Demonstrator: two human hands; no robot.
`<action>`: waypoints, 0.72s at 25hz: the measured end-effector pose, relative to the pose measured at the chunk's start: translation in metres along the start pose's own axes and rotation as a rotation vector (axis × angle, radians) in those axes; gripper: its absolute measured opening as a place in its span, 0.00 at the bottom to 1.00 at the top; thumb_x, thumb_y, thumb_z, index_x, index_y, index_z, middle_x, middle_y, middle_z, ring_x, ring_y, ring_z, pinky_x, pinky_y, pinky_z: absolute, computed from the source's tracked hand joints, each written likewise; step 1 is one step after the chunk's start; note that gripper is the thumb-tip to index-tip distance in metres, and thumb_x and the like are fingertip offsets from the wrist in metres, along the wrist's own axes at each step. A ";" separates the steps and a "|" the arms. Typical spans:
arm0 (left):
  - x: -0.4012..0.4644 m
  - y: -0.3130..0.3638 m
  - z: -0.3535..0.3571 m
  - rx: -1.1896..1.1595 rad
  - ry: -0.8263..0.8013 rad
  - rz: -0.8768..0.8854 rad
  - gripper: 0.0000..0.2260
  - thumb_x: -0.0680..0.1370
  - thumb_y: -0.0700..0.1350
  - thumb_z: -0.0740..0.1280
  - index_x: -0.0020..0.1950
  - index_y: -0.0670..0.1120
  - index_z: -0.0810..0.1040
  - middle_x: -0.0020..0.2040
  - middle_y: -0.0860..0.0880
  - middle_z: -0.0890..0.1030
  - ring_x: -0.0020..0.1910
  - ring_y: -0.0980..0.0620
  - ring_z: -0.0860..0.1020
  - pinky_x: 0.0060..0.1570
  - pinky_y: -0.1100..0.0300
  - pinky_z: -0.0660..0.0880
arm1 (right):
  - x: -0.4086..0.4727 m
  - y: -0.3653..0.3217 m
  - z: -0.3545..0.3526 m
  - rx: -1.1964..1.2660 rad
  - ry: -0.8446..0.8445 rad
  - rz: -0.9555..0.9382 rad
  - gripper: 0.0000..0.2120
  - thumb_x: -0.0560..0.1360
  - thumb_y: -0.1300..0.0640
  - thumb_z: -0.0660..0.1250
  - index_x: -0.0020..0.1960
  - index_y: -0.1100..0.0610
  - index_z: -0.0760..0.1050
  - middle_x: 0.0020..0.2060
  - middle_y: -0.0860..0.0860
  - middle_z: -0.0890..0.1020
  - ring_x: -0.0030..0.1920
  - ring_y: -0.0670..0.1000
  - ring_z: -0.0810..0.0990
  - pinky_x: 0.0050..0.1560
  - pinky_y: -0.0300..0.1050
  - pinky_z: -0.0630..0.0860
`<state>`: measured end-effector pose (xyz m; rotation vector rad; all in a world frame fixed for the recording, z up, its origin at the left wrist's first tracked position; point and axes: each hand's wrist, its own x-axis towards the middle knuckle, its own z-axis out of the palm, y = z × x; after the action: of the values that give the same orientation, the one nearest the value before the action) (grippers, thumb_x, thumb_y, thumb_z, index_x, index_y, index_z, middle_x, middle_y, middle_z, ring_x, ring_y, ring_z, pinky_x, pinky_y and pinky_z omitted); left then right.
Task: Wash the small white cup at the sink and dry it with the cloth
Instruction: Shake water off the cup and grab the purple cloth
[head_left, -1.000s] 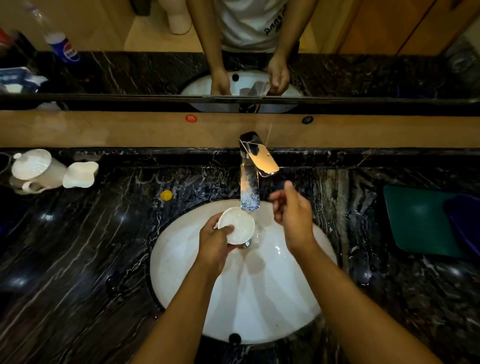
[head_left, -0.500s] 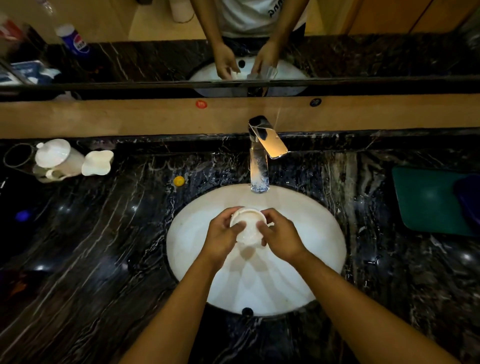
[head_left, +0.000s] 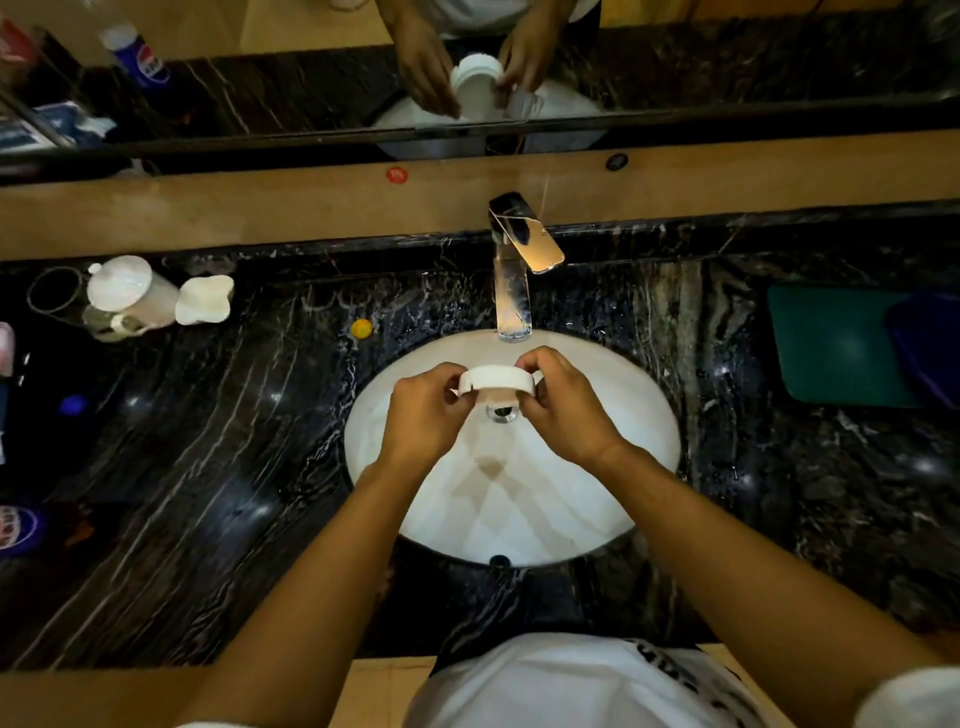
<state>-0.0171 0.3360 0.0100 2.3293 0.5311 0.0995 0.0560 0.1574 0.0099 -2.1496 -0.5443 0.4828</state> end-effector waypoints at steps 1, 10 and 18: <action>-0.001 0.002 -0.001 0.012 0.034 0.035 0.09 0.75 0.41 0.74 0.55 0.45 0.85 0.46 0.46 0.87 0.43 0.48 0.84 0.46 0.54 0.80 | 0.000 -0.003 -0.003 -0.010 0.016 -0.033 0.15 0.76 0.66 0.69 0.52 0.48 0.69 0.50 0.47 0.75 0.40 0.36 0.76 0.37 0.27 0.70; -0.011 0.007 -0.002 -0.020 0.204 0.134 0.12 0.75 0.37 0.73 0.58 0.42 0.83 0.50 0.45 0.86 0.44 0.48 0.83 0.47 0.57 0.79 | 0.002 -0.008 -0.009 -0.054 0.082 -0.180 0.13 0.74 0.66 0.69 0.53 0.53 0.71 0.50 0.48 0.74 0.41 0.39 0.73 0.38 0.37 0.71; -0.014 0.002 -0.003 -0.065 0.202 0.118 0.13 0.75 0.37 0.73 0.59 0.41 0.83 0.51 0.44 0.87 0.45 0.47 0.84 0.49 0.53 0.81 | 0.000 -0.010 -0.006 -0.058 0.078 -0.166 0.13 0.73 0.66 0.69 0.52 0.52 0.71 0.50 0.49 0.76 0.41 0.42 0.75 0.38 0.42 0.74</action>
<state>-0.0298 0.3313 0.0147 2.2987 0.4809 0.4057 0.0567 0.1591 0.0219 -2.1466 -0.6939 0.2941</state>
